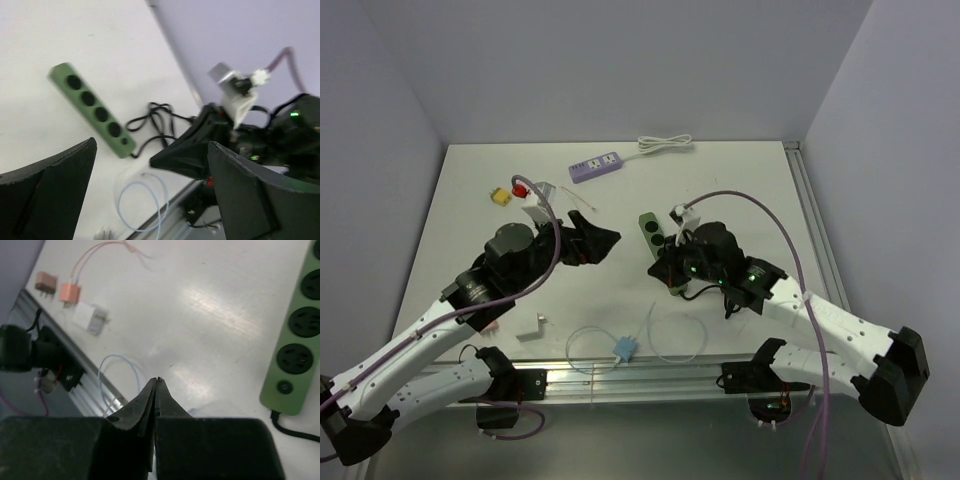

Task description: Insert the plug

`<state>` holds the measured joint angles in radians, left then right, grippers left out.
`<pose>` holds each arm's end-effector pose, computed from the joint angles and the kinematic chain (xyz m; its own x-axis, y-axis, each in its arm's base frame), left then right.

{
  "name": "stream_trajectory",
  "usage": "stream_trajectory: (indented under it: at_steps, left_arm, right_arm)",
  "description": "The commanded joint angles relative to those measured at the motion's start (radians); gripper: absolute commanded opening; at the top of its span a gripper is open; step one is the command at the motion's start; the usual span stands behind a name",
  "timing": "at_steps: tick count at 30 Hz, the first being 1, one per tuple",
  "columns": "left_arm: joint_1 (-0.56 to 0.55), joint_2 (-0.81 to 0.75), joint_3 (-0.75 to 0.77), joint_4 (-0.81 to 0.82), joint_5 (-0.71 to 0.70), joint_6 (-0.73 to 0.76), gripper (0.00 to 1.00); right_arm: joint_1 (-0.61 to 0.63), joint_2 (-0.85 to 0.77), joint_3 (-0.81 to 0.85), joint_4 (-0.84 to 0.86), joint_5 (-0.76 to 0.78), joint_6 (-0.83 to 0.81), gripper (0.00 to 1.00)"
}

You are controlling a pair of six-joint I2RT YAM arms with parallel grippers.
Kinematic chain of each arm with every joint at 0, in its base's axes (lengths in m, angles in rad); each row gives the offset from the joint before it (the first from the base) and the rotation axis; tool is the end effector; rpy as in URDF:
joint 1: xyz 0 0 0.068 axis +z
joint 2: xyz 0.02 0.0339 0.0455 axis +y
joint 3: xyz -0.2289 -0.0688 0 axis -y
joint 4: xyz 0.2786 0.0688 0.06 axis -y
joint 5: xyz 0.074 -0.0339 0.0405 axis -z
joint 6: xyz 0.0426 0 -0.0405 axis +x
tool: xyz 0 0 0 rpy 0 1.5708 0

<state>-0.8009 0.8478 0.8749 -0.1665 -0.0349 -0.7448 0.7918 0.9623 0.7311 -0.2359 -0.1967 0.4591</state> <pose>0.1826 -0.1863 0.3365 -0.5412 -0.4150 -0.7314 0.4443 0.5973 -0.6677 0.1890 0.2033 0.2437 -0.6472 -0.0370 -0.7614 -0.5953 0.6484 0.4746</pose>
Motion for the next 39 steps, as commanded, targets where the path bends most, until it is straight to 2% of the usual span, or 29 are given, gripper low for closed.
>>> stream_trajectory:
  at_steps: [1,4,8,9,10,11,12,15,18,19,20,22,27,29,30,31,32,34,35,39]
  left_arm:
    - [0.000,0.057,0.030,-0.145,-0.239,0.022,0.99]
    - [-0.001,0.125,0.070,-0.215,-0.289,0.031,0.96]
    - [0.000,0.181,0.035,-0.258,-0.200,0.010,0.94]
    - [0.002,0.188,0.018,-0.261,-0.179,0.002,0.94]
    - [0.002,0.189,-0.031,-0.261,-0.151,-0.017,0.94]
    - [0.002,0.183,-0.056,-0.254,-0.082,-0.024,0.94]
    - [0.000,0.178,-0.079,-0.248,-0.057,-0.022,0.96]
    - [-0.003,0.151,-0.142,-0.220,0.111,0.025,0.99]
    - [-0.024,0.105,-0.189,-0.194,0.227,0.047,0.98]
    - [-0.037,0.099,-0.197,-0.221,0.221,0.033,0.95]
    - [-0.053,0.096,-0.204,-0.237,0.216,0.019,0.89]
    - [-0.078,0.080,-0.229,-0.258,0.184,-0.033,0.83]
    - [-0.288,0.054,-0.295,-0.229,0.047,-0.169,0.64]
    - [-0.363,0.079,-0.298,-0.251,0.040,-0.201,0.66]
    - [-0.388,0.108,-0.289,-0.266,-0.024,-0.229,0.69]
    - [-0.437,0.122,-0.281,-0.278,-0.049,-0.243,0.73]
    - [-0.464,0.134,-0.269,-0.286,-0.074,-0.251,0.84]
    - [-0.530,0.189,-0.251,-0.294,-0.134,-0.264,0.89]
    - [-0.538,0.213,-0.240,-0.304,-0.152,-0.271,0.95]
    - [-0.540,0.373,-0.166,-0.366,-0.270,-0.289,0.95]
  right_arm:
    - [-0.035,0.084,0.100,-0.031,0.070,-0.034,0.00]
    - [-0.037,0.119,0.106,0.000,0.059,-0.017,0.00]
    - [-0.040,0.128,0.132,-0.072,0.184,-0.011,0.01]
    - [-0.040,0.118,0.133,-0.112,0.230,0.002,0.11]
    - [-0.048,0.110,0.134,-0.135,0.256,0.015,0.17]
    - [-0.055,0.086,0.128,-0.170,0.282,0.032,0.26]
    - [-0.063,0.070,0.122,-0.180,0.280,0.036,0.43]
    - [-0.100,0.020,0.088,-0.212,0.255,0.049,0.64]
    - [-0.138,-0.026,0.054,-0.229,0.218,0.055,0.66]
    - [-0.150,-0.052,0.047,-0.227,0.207,0.059,0.66]
    - [-0.155,-0.065,0.044,-0.221,0.174,0.058,0.66]
    - [-0.160,-0.095,0.039,-0.221,0.158,0.056,0.66]
    - [-0.166,-0.120,0.037,-0.232,0.155,0.047,0.66]
    - [-0.167,-0.125,0.036,-0.240,0.152,0.044,0.66]
    - [-0.167,-0.129,0.034,-0.238,0.149,0.043,0.66]
    - [-0.167,-0.134,0.027,-0.237,0.142,0.041,0.66]
    - [-0.167,-0.138,0.022,-0.235,0.138,0.042,0.66]
    - [-0.166,-0.149,0.013,-0.232,0.132,0.046,0.66]
    - [-0.167,-0.152,0.010,-0.229,0.129,0.047,0.66]
    - [-0.167,-0.171,0.001,-0.229,0.123,0.050,0.66]
